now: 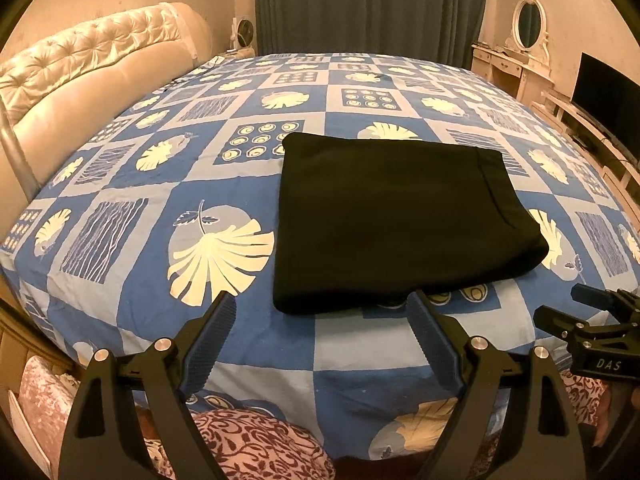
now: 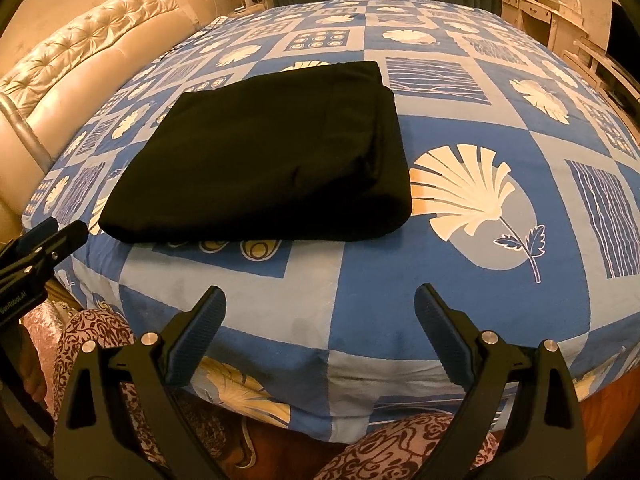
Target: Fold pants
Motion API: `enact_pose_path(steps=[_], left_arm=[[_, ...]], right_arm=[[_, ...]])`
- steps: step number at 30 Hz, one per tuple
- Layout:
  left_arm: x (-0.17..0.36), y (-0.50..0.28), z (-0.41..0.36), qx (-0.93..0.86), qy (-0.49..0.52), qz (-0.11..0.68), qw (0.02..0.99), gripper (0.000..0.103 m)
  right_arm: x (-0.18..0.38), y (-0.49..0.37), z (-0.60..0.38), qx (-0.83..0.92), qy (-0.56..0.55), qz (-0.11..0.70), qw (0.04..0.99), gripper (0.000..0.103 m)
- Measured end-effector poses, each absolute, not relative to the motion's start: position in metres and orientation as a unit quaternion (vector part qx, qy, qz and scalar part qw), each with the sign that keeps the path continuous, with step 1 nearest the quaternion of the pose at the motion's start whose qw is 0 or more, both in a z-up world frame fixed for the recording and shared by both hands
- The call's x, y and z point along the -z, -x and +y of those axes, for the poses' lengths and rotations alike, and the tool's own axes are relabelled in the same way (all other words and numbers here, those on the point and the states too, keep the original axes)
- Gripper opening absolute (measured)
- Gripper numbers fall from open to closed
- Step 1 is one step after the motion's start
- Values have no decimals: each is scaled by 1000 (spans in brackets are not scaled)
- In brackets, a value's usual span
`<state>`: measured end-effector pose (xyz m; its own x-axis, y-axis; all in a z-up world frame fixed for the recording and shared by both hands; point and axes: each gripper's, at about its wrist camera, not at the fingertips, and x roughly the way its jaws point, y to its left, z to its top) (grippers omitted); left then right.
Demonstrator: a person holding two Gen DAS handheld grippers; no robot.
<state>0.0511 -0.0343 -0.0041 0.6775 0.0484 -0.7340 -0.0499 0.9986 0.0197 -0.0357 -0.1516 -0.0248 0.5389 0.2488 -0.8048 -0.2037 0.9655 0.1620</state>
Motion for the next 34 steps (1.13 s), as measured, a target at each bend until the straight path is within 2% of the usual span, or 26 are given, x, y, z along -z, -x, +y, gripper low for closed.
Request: enact_pose_path(steps=[16, 18, 24, 30, 34], left_arm=[[-11, -47, -36, -47, -4, 385, 922, 86], [-18, -45, -36, -58, -8, 373, 926, 90], [-38, -42, -33, -93, -34, 313, 944, 90], [-51, -74, -7, -60, -25, 317, 946, 90], [-36, -139, 47, -56, 10, 351, 935, 90]], right_arm=[[26, 37, -149, -131, -23, 463, 876, 95], [26, 37, -150, -132, -23, 463, 876, 95], [28, 36, -153, -134, -33, 468, 873, 95], [23, 22, -166, -144, -71, 484, 860, 95], [6, -19, -196, -120, -101, 460, 874, 95]])
